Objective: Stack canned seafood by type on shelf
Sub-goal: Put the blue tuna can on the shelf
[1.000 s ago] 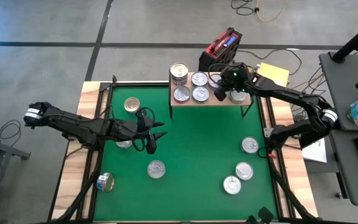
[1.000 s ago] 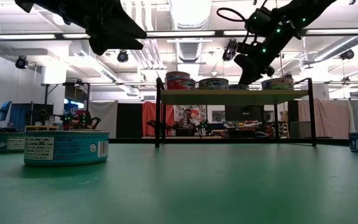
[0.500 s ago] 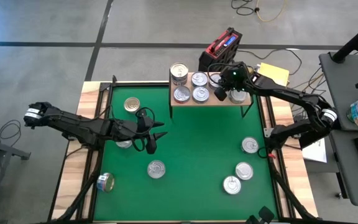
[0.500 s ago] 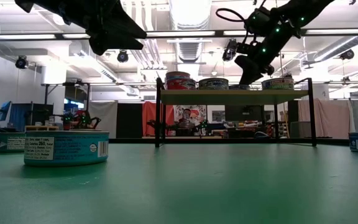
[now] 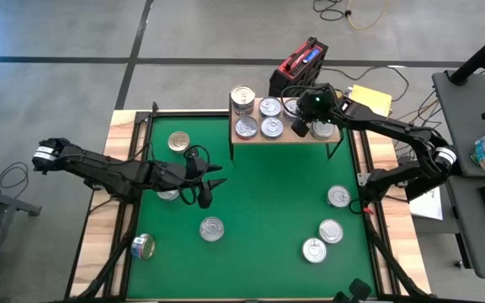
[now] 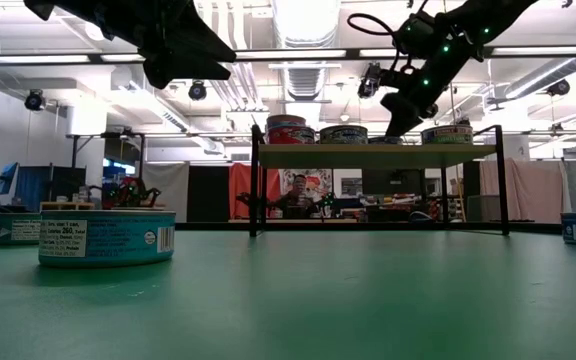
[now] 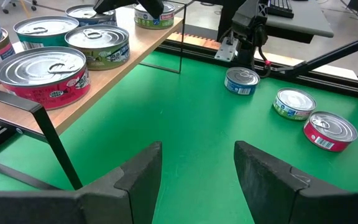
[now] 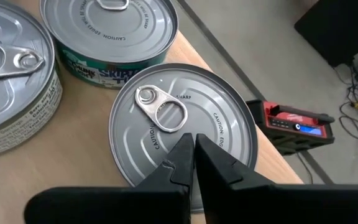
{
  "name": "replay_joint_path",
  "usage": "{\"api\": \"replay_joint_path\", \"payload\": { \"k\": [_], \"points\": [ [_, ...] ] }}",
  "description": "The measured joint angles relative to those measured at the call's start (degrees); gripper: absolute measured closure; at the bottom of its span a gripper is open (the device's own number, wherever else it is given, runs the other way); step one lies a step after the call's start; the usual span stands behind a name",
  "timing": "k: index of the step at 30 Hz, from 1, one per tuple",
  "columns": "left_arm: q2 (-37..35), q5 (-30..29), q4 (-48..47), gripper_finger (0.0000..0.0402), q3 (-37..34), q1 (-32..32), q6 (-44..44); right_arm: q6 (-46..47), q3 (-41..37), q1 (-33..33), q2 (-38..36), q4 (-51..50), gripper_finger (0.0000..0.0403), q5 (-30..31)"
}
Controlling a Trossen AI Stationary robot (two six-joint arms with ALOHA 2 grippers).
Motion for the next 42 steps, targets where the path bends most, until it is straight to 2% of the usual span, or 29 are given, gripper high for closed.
{"api": "replay_joint_path", "payload": {
  "k": [17, 42],
  "points": [
    [0.0, 0.0, 0.0, 0.0217, 0.0, 0.0, 0.0, -4.2, 0.0, -0.6, 0.0, 0.3, 0.0394, 0.1],
    [0.0, 0.0, 0.0, 0.0217, 0.0, 0.0, 0.0, -4.5, 0.0, -0.6, -0.4, 3.7, 0.0394, 1.5]
  ]
}}
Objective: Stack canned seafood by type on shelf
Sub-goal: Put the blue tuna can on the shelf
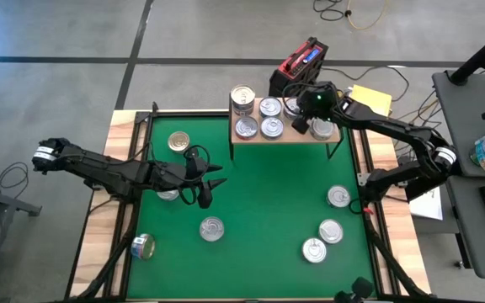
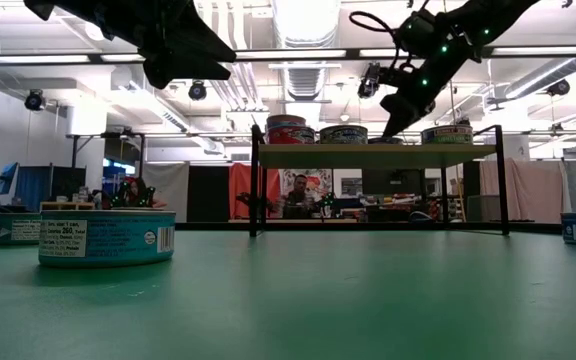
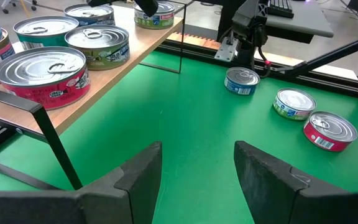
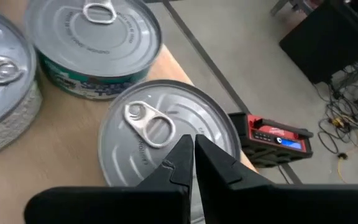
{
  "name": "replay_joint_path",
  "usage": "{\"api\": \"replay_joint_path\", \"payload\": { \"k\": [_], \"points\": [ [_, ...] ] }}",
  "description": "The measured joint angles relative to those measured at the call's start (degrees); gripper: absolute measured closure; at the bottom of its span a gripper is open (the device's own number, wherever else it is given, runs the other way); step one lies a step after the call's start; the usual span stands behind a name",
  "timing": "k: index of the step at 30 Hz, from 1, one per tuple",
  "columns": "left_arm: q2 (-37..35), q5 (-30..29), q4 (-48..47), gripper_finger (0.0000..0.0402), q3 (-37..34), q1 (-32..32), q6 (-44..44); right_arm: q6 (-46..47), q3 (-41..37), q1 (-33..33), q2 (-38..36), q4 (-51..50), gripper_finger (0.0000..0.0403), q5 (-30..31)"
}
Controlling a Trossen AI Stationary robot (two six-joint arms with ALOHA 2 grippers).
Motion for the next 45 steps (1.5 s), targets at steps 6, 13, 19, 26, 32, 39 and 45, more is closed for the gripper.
{"api": "replay_joint_path", "payload": {
  "k": [6, 13, 19, 26, 32, 39, 45],
  "points": [
    [0.0, 0.0, 0.0, 0.0217, 0.0, 0.0, 0.0, 6.9, 2.2, 0.3, -3.5, -2.3, 0.0394, -0.7],
    [0.0, 0.0, 0.2, 0.0217, 0.0, 0.0, 0.0, 18.5, 3.3, 0.6, -5.8, -9.5, 0.0394, -21.5],
    [0.0, 0.0, 0.3, 0.0217, 0.0, 0.0, 0.2, 21.9, 0.9, 2.0, -5.1, -12.8, 0.0394, -19.0],
    [0.0, 0.0, 0.5, 0.0217, 0.0, 0.0, 0.2, 22.4, 0.4, 2.3, -5.1, -11.4, 0.0394, -11.9],
    [0.0, 0.0, 0.5, 0.0217, 0.0, 0.0, 0.2, 22.4, 0.4, 2.3, -4.5, -10.4, 0.0394, -11.0],
    [0.0, 0.0, 0.5, 0.0217, 0.0, 0.0, 0.2, 22.2, 0.4, 2.3, -3.9, -10.4, 0.0394, -8.9],
    [0.0, 0.0, 0.4, 0.0217, 0.0, 0.0, 0.2, 21.7, 0.4, 2.3, -3.9, -10.4, 0.0394, -7.5]
  ]
}}
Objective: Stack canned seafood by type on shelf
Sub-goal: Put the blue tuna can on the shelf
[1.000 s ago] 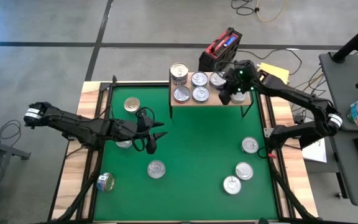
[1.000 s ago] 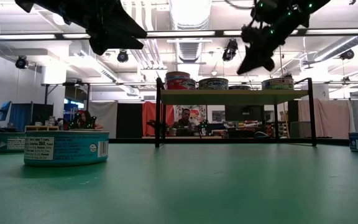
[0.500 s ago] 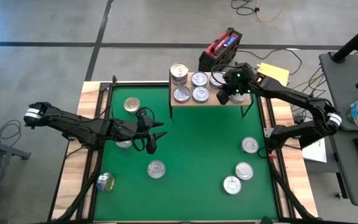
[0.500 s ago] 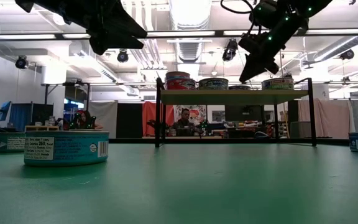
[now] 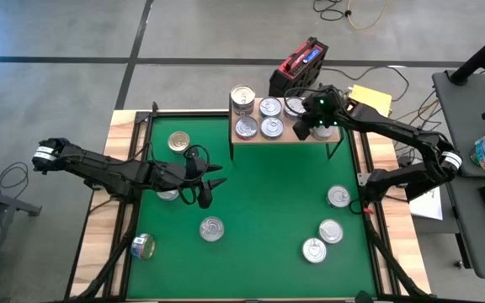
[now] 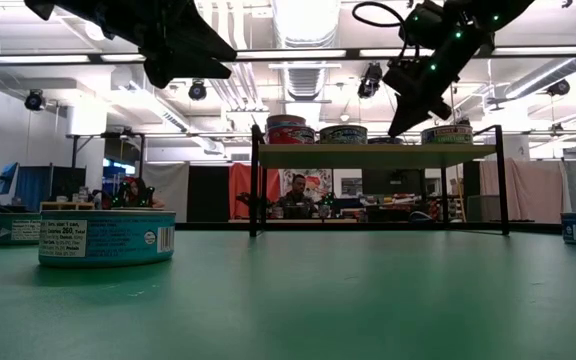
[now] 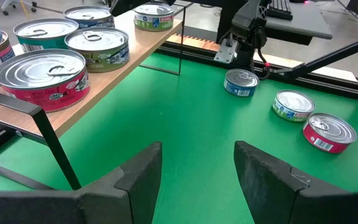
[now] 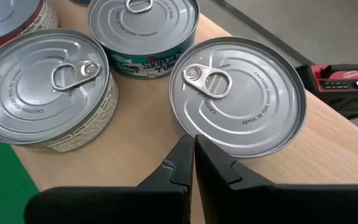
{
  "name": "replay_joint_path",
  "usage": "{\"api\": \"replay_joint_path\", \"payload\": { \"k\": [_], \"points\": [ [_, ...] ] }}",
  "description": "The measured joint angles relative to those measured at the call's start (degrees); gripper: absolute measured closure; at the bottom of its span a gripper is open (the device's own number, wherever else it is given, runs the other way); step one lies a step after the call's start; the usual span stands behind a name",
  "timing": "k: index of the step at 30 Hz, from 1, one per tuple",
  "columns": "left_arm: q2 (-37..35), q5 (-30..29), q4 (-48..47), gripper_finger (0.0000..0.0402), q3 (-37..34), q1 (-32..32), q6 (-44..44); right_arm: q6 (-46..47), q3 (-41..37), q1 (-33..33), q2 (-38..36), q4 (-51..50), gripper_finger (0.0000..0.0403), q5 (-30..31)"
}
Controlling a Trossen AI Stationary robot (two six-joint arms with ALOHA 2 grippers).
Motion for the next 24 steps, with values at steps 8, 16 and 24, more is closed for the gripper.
{"api": "replay_joint_path", "payload": {
  "k": [8, 16, 24],
  "points": [
    [0.0, 0.0, 0.0, 0.0217, 0.0, 0.0, 0.0, 0.0, 0.0, 0.0, 0.0, 0.0, 0.0394, 0.5],
    [0.0, 0.0, 0.0, 0.0217, 0.0, 0.0, 0.0, -0.4, 0.0, 0.0, 0.0, -0.2, 0.0394, 3.0],
    [0.0, 0.0, -0.1, 0.0217, 0.0, 0.0, 0.0, 0.0, 0.2, 0.2, -0.9, -0.8, 0.0394, 2.8]
  ]
}}
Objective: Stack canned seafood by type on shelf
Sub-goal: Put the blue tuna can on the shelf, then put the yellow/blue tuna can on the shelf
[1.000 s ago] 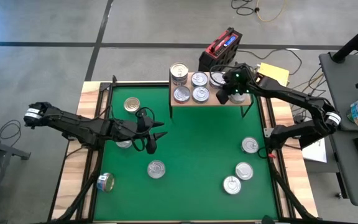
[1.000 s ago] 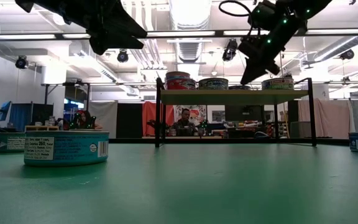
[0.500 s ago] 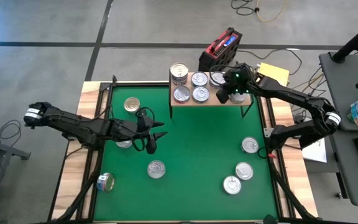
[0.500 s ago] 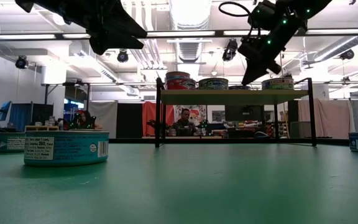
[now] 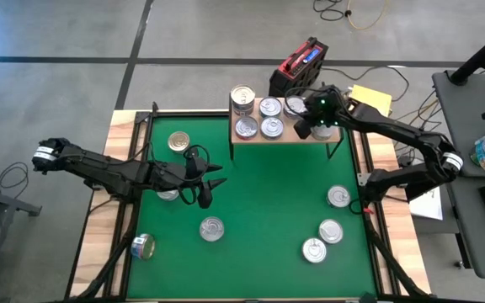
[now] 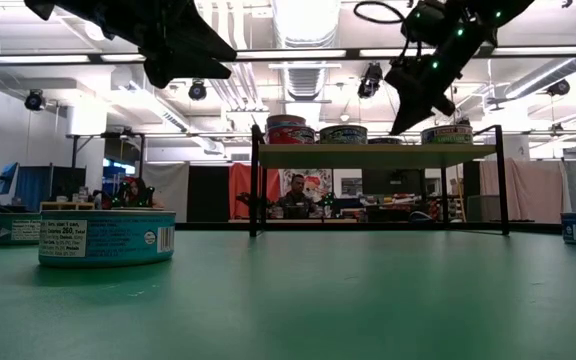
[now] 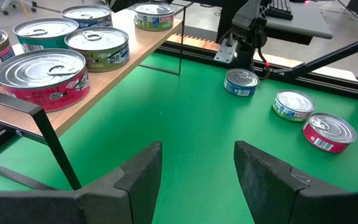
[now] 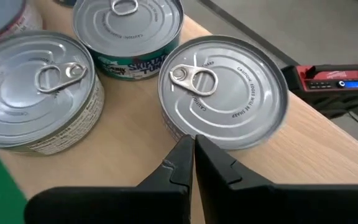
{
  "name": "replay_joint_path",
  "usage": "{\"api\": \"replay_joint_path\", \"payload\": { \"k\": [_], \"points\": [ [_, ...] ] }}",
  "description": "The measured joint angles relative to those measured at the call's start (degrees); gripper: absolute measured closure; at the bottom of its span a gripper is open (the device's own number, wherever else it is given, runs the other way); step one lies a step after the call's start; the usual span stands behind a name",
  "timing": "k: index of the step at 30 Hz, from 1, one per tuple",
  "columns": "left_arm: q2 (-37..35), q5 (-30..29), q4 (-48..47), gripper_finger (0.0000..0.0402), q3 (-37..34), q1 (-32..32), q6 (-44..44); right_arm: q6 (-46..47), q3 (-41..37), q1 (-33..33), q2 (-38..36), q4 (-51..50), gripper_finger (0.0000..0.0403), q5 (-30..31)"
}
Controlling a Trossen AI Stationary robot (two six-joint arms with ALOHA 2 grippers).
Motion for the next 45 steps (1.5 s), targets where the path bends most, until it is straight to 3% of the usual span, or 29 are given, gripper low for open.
{"api": "replay_joint_path", "payload": {
  "k": [6, 13, 26, 34, 45],
  "points": [
    [0.6, 0.0, 0.4, 0.0217, 0.0, -0.3, -2.6, 0.8, 0.1, 3.5, -4.2, 0.1, 0.0394, 0.0],
    [5.9, 0.1, 4.9, 0.0217, 0.2, -2.3, -2.4, 3.0, -1.2, 13.6, -8.3, 0.4, 0.0394, 0.8],
    [9.3, 0.0, 5.2, 0.0217, 4.3, -7.2, -4.5, 7.8, -2.7, 37.3, -9.8, 0.4, 0.0394, 16.3],
    [9.2, -0.1, 5.0, 0.0217, 4.7, -10.3, -7.9, 13.6, -6.2, 49.2, -9.7, 1.7, 0.0394, 21.5],
    [9.2, -0.6, -0.3, 0.0217, 4.7, -12.6, -17.6, 15.4, -14.9, 60.5, -9.4, 16.6, 0.0394, 21.6]
  ]
}}
